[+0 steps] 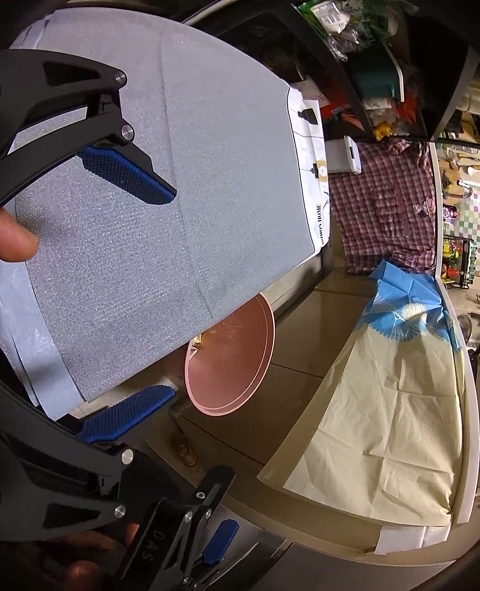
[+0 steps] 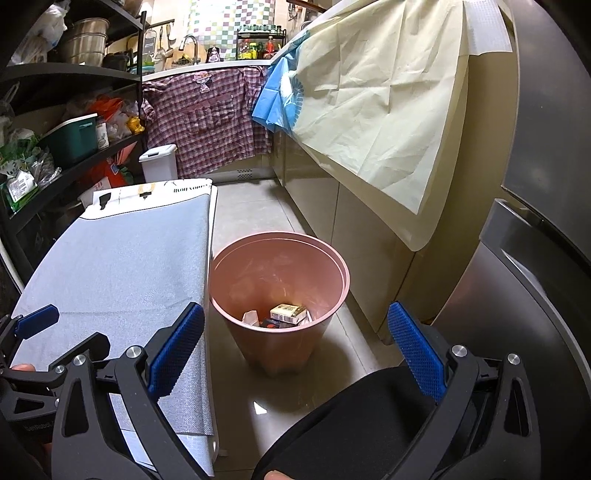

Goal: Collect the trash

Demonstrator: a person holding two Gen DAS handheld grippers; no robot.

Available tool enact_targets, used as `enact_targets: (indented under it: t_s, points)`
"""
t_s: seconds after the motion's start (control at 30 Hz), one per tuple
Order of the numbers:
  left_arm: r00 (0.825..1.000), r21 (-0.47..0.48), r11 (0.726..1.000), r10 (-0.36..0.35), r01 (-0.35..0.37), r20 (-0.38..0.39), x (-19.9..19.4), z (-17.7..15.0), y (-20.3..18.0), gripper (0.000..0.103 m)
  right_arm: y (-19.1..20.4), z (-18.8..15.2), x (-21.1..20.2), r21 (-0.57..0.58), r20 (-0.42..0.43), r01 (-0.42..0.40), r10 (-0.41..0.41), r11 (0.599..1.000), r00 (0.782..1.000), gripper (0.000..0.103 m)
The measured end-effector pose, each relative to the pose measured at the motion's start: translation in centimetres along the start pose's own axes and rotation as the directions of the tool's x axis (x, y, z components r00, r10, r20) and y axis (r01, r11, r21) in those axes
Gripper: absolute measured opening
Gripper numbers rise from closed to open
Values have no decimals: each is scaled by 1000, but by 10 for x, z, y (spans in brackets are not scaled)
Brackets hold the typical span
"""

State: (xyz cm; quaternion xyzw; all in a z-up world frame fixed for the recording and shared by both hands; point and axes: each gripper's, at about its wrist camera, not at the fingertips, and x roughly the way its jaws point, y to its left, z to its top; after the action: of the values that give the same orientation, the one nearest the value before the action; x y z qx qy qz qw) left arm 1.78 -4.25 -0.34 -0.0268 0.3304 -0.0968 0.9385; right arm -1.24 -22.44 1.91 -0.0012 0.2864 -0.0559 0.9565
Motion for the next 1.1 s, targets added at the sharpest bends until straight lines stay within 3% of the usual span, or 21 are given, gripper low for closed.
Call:
enact_targets:
  t_s: [1.1]
  points:
    - [1000, -5, 1000, -2, 2, 5, -1, 0, 0, 95, 1, 0, 0, -1, 2, 0, 0, 1000, 1000, 98]
